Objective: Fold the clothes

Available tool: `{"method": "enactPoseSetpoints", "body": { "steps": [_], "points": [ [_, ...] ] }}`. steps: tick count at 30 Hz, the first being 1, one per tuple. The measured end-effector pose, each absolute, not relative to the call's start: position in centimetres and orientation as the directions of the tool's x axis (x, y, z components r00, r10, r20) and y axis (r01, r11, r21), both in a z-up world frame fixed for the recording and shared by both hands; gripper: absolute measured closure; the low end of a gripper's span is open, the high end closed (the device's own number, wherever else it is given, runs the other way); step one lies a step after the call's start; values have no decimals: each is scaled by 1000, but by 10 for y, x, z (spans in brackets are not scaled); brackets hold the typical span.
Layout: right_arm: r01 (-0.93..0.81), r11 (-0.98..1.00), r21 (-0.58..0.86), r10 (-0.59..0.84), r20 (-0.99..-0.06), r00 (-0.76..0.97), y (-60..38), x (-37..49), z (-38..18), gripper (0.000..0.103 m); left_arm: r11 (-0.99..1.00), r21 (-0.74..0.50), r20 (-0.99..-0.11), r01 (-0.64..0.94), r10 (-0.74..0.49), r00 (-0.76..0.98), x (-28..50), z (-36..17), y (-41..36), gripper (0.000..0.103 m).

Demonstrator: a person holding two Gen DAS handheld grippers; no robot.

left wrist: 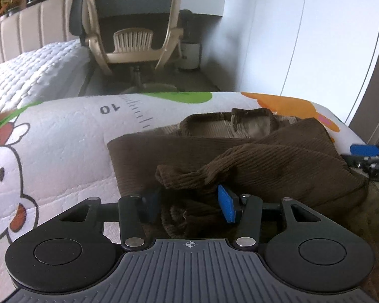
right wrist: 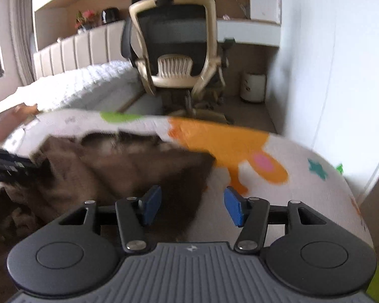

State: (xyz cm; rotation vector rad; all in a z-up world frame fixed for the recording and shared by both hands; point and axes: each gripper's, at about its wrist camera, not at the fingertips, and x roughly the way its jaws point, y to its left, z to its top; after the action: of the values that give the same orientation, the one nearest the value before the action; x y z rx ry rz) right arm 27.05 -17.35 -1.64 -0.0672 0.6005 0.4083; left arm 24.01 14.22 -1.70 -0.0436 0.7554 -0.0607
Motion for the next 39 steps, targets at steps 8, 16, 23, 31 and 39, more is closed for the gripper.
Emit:
{"method": "enactPoseSetpoints", "body": {
  "steps": [8,16,23,31,39],
  "points": [
    [-467,882,67,444,-453,773,-140,277,19,47,998,19,-540,52,-33,841,244,26,146,95],
    [-508,859,-62,363,-626,690,-95,292,-47,47,999,-30,-593,21,-35,805,247,13,174,70],
    [-497,867,15,409,-590,696,-111,287,-45,47,970,-237,-649,60,-204,733,261,-6,179,28],
    [-454,890,-40,392,-440,808,-126,277,2,47,977,-5,-590,211,-174,788,256,19,131,86],
    [-456,879,-140,280,-622,731,-109,303,-46,43,988,63,-626,142,-71,776,256,-7,143,64]
  ]
}}
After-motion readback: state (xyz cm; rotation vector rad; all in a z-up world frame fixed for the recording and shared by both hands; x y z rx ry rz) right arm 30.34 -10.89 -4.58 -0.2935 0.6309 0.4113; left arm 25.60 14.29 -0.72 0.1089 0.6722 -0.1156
